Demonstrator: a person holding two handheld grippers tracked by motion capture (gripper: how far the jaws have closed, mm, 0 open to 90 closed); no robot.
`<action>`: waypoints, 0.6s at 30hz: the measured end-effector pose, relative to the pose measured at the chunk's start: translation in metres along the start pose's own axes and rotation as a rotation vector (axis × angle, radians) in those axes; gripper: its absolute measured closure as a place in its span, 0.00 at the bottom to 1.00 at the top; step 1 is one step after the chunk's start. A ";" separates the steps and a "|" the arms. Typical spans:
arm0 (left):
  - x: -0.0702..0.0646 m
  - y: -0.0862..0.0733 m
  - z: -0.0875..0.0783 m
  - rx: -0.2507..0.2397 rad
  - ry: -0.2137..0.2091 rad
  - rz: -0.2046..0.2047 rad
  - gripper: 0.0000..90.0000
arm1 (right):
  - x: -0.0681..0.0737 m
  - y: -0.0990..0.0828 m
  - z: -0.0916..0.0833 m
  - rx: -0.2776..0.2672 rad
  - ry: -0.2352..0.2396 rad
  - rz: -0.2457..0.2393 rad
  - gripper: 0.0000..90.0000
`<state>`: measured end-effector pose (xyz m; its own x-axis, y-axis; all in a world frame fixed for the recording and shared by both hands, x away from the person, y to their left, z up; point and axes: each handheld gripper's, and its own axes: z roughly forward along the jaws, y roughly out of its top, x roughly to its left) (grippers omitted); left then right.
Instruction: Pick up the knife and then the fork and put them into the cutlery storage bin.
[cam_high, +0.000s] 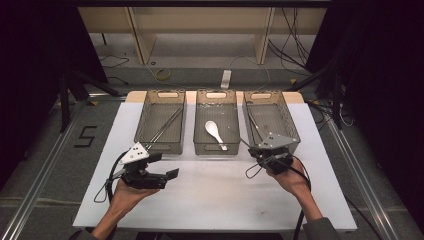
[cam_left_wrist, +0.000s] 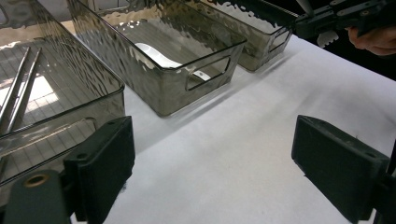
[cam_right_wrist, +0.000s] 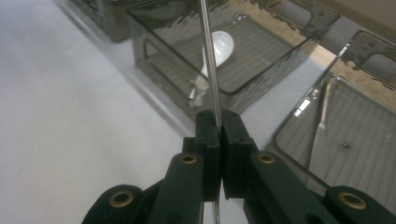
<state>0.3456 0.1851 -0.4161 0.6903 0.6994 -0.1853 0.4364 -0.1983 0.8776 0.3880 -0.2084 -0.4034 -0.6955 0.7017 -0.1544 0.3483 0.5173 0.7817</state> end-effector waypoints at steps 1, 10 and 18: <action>0.000 0.000 0.000 -0.002 0.002 0.002 0.14 | -0.004 0.001 0.000 0.000 -0.004 0.004 0.98; -0.002 0.001 -0.002 -0.012 0.006 0.010 0.14 | -0.029 0.011 0.008 0.006 -0.037 0.087 0.97; -0.001 0.001 -0.002 -0.018 0.011 0.013 0.14 | -0.052 0.025 0.019 0.027 -0.064 0.147 0.97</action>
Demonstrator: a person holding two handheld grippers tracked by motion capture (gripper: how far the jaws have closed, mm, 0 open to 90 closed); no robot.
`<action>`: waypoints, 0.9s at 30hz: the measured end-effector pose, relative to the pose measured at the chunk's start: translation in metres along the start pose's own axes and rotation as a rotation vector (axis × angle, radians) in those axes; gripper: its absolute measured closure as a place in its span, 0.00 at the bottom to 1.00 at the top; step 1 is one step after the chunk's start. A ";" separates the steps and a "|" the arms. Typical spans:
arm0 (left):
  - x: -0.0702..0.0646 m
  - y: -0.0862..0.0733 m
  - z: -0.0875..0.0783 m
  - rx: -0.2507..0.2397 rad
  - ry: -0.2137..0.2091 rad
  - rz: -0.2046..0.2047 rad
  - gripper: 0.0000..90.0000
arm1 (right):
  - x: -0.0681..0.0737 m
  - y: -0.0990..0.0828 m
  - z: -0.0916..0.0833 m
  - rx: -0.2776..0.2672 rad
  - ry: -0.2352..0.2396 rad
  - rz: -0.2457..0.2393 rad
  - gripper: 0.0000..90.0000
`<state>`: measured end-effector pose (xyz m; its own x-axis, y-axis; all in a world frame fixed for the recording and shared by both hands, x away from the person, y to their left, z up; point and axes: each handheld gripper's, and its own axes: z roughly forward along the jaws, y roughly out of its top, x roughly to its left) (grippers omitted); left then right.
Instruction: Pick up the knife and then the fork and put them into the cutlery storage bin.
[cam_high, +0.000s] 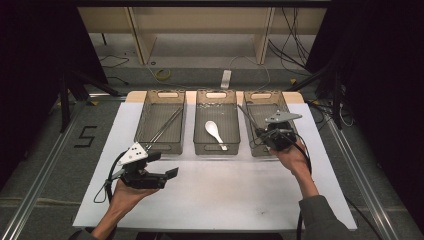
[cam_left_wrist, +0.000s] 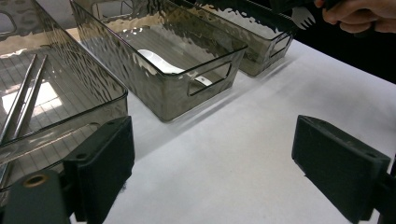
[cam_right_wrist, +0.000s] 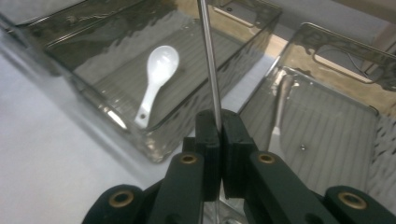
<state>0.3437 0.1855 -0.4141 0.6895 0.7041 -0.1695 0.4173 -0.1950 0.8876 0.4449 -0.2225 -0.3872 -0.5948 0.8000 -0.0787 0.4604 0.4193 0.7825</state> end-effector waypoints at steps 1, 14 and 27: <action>0.000 0.000 0.000 -0.002 0.002 0.001 0.14 | -0.003 0.002 0.002 0.002 -0.006 0.010 0.98; 0.000 0.000 0.000 -0.006 -0.002 0.002 0.14 | -0.036 0.015 0.024 0.039 -0.063 0.114 0.97; 0.000 0.001 -0.001 -0.010 -0.004 -0.001 0.14 | -0.050 0.018 0.044 0.075 -0.074 0.196 0.97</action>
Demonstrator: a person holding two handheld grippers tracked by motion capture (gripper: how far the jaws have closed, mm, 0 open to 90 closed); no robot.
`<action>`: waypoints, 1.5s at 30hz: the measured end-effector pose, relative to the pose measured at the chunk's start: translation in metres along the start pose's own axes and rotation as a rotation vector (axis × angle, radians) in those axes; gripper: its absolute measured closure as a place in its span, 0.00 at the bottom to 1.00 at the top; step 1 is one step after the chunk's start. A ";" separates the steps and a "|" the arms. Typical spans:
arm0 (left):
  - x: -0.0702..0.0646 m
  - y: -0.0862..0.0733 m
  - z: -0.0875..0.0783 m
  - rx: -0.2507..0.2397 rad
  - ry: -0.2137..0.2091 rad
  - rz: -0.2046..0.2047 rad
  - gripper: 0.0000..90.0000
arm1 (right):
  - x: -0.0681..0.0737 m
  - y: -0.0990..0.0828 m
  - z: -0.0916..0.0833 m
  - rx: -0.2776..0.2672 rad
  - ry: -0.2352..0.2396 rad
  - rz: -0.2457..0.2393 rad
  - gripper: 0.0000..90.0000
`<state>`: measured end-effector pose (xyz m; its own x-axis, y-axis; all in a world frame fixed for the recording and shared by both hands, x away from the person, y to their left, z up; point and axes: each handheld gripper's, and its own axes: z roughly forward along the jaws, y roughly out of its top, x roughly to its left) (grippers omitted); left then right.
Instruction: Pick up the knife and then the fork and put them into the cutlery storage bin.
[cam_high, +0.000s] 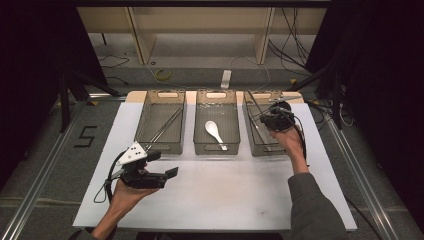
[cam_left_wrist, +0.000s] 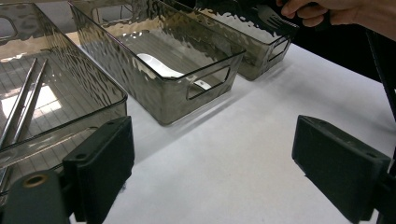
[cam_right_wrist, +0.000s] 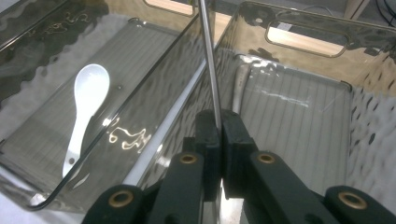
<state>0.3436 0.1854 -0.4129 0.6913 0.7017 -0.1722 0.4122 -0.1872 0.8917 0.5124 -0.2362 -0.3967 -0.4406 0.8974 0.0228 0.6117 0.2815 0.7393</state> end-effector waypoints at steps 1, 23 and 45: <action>0.000 0.000 0.000 0.000 0.001 0.000 0.14 | 0.000 0.000 0.001 0.002 -0.003 0.004 0.97; -0.001 0.001 -0.001 -0.007 0.000 0.002 0.14 | -0.007 -0.006 0.025 0.073 -0.040 0.097 0.96; 0.001 0.001 -0.002 -0.020 -0.029 -0.020 0.13 | 0.019 -0.012 -0.006 -0.058 0.135 0.092 0.55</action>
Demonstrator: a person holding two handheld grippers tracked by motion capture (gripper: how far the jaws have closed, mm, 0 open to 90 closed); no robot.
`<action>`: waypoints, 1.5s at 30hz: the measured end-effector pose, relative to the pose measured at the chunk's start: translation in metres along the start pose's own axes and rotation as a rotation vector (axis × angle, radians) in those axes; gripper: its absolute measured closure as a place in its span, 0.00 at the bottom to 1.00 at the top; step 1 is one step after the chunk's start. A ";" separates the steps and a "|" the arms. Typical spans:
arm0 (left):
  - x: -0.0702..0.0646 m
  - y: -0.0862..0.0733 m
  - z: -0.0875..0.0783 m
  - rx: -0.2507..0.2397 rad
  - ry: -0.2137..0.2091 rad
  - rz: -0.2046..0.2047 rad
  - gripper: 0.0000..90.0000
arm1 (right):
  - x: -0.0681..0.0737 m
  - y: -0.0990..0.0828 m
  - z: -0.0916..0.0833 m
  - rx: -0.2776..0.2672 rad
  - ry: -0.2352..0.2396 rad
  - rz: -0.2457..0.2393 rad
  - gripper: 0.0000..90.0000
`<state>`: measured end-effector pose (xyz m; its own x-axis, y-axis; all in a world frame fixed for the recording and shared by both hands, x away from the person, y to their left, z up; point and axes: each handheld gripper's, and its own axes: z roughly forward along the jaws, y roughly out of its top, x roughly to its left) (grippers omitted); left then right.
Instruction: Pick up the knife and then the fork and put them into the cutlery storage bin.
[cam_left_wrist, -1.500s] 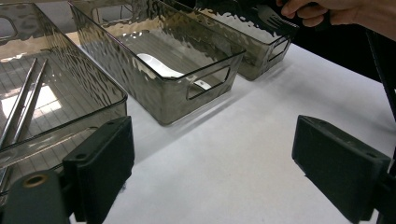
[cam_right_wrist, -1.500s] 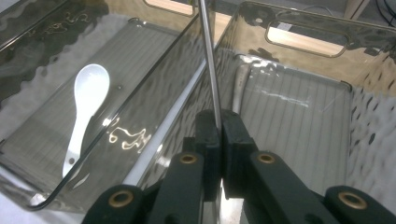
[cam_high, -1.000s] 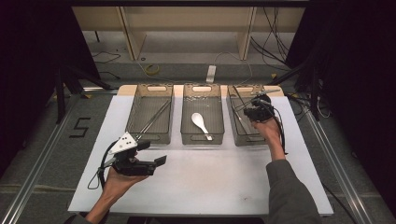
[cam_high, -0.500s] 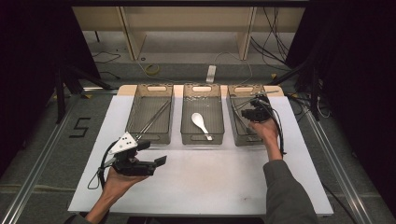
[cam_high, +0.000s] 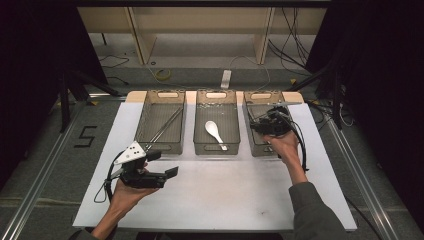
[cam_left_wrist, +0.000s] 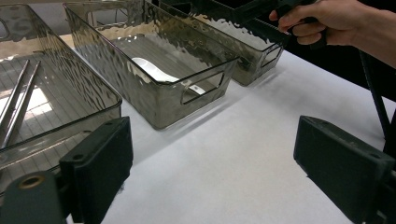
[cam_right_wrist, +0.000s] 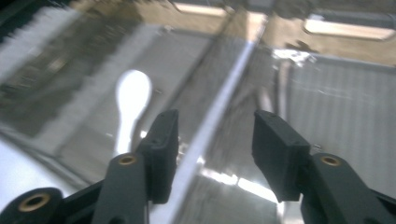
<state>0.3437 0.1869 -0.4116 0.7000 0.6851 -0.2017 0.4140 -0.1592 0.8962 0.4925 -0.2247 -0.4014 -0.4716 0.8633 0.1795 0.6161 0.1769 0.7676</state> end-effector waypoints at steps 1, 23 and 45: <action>0.000 0.000 0.000 0.000 -0.001 -0.001 0.13 | 0.003 0.000 -0.002 -0.010 0.012 -0.001 0.54; 0.004 0.001 0.003 0.001 -0.007 -0.027 0.12 | 0.057 -0.037 -0.032 -0.159 0.207 -0.072 0.37; 0.003 0.000 0.001 -0.007 -0.043 -0.043 0.12 | 0.076 -0.084 -0.066 -0.228 0.280 -0.119 0.32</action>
<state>0.3461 0.1879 -0.4124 0.7061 0.6599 -0.2567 0.4400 -0.1250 0.8893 0.3633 -0.2046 -0.4115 -0.7048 0.6752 0.2176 0.4052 0.1314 0.9047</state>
